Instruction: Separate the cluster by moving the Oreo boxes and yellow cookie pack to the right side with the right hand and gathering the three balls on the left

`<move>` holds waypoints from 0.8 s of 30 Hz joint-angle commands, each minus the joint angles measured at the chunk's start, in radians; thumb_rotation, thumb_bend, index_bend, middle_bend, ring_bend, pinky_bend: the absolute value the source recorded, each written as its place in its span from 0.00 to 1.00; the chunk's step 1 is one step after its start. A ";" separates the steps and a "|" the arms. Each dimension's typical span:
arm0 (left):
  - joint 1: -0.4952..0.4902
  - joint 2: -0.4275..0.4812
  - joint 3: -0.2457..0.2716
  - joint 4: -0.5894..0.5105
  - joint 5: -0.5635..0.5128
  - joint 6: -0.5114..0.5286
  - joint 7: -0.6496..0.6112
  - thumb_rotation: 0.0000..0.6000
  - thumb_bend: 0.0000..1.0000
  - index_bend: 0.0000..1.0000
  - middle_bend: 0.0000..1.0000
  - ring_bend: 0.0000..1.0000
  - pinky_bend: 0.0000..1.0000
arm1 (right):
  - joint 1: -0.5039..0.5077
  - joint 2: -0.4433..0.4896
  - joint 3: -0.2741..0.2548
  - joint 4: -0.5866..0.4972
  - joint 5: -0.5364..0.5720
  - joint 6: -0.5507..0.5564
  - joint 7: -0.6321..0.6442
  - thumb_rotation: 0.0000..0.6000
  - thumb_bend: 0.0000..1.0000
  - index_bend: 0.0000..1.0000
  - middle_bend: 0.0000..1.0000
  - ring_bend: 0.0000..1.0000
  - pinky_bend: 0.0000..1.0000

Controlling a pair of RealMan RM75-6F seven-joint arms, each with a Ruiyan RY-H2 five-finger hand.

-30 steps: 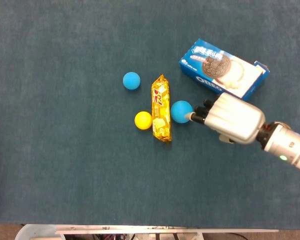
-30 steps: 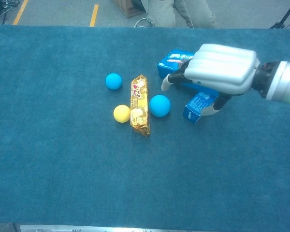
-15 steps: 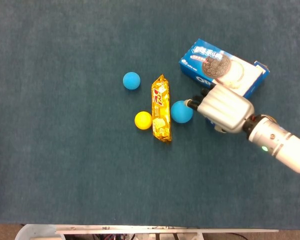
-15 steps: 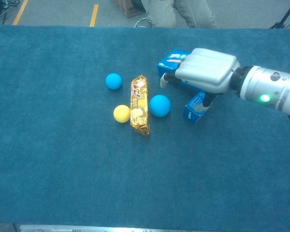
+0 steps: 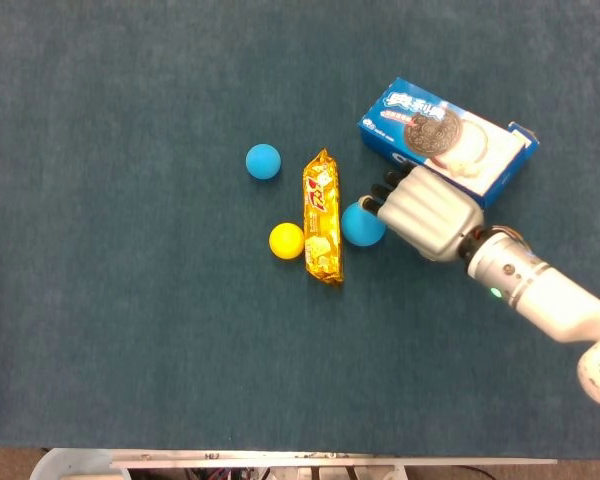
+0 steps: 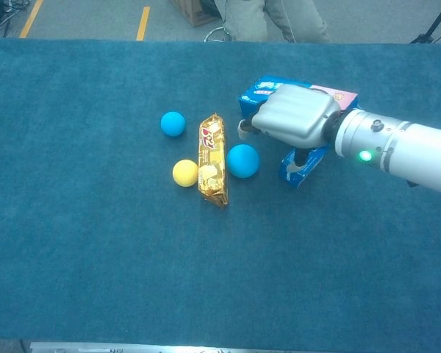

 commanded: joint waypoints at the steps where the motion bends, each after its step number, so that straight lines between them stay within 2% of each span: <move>1: 0.000 -0.001 0.000 0.003 0.002 0.000 -0.004 1.00 0.33 0.18 0.16 0.11 0.10 | 0.023 -0.025 -0.010 -0.002 0.045 0.019 -0.042 1.00 0.00 0.26 0.34 0.27 0.34; 10: 0.007 -0.005 0.002 0.019 0.001 0.009 -0.020 1.00 0.33 0.18 0.16 0.11 0.09 | 0.072 -0.080 -0.024 0.020 0.147 0.066 -0.114 1.00 0.00 0.26 0.34 0.27 0.34; 24: 0.013 -0.002 0.007 0.030 0.007 0.014 -0.037 1.00 0.33 0.18 0.16 0.11 0.07 | 0.112 -0.156 -0.051 0.062 0.220 0.122 -0.154 1.00 0.00 0.28 0.35 0.29 0.34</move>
